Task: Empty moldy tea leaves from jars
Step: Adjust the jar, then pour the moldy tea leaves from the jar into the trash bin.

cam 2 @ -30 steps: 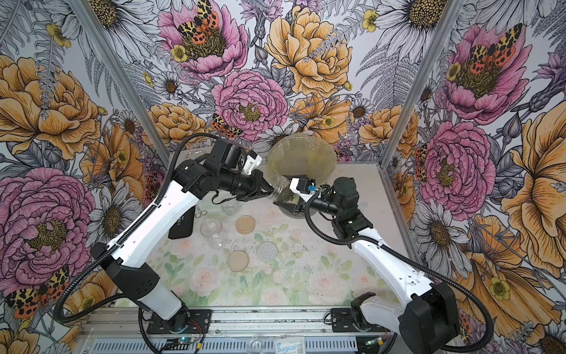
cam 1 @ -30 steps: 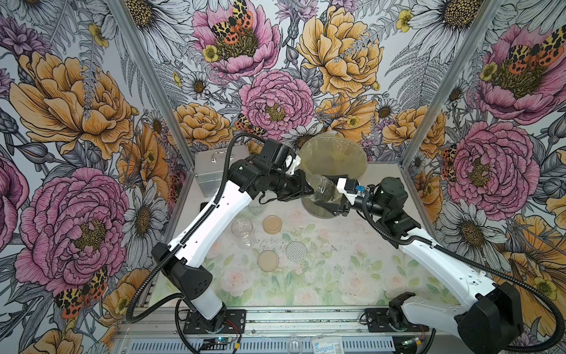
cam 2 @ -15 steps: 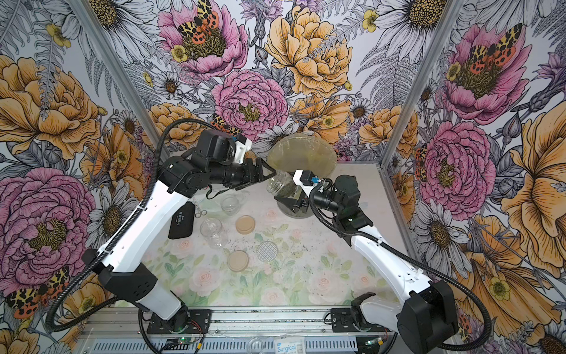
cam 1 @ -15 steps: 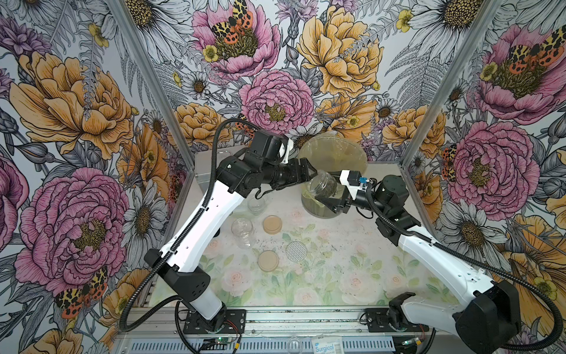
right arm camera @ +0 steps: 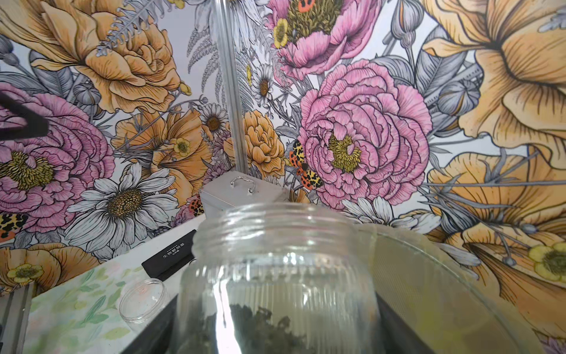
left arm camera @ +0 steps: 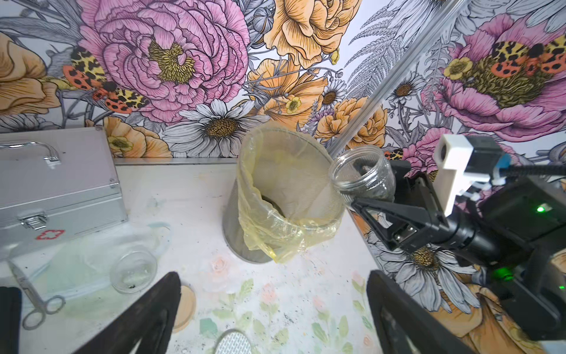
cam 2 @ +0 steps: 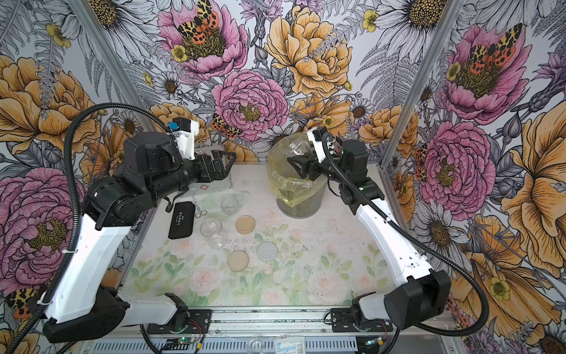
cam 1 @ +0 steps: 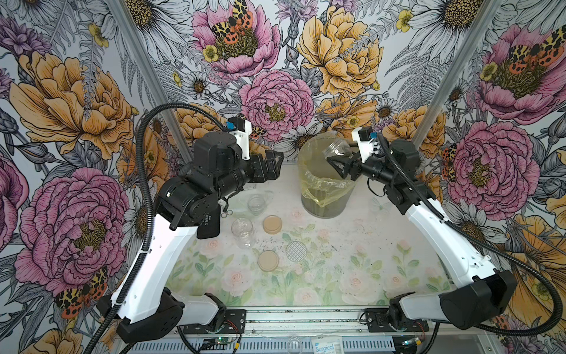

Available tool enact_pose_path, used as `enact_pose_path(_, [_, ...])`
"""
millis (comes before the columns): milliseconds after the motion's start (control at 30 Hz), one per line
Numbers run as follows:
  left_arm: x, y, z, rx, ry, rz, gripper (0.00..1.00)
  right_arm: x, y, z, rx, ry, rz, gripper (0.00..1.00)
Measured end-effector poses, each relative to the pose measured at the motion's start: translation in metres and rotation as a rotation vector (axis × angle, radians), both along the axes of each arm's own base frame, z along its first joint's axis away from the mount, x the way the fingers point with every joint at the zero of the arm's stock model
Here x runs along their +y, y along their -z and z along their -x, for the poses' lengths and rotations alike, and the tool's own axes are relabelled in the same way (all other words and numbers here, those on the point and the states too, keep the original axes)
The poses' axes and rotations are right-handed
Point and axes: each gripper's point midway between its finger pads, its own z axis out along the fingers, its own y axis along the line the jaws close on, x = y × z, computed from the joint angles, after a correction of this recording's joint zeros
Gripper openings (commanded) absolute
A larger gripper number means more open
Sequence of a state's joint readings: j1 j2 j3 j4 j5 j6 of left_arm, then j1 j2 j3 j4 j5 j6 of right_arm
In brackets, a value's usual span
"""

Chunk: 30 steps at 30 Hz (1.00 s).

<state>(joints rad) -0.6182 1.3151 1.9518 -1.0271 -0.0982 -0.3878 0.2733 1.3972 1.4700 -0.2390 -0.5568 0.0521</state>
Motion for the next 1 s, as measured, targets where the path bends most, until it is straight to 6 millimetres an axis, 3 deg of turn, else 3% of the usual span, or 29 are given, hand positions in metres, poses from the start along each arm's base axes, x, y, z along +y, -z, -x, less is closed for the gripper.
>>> enact_pose_path(267, [0.011, 0.042, 0.003, 0.031, -0.030, -0.067, 0.99, -0.014, 0.032, -0.043, 0.369, 0.206, -0.055, 0.20])
enact_pose_path(533, [0.011, 0.044, 0.003, 0.021, -0.033, -0.057, 0.99, -0.034, 0.072, -0.060, 0.685, 0.415, -0.153, 0.00])
enact_pose_path(767, [0.014, 0.050, 0.006, 0.021, -0.037, -0.058, 0.99, -0.033, 0.117, -0.073, 0.920, 0.487, -0.254, 0.00])
enact_pose_path(1000, [0.016, 0.060, 0.007, 0.028, -0.044, -0.057, 0.99, -0.030, 0.132, -0.081, 1.050, 0.558, -0.352, 0.00])
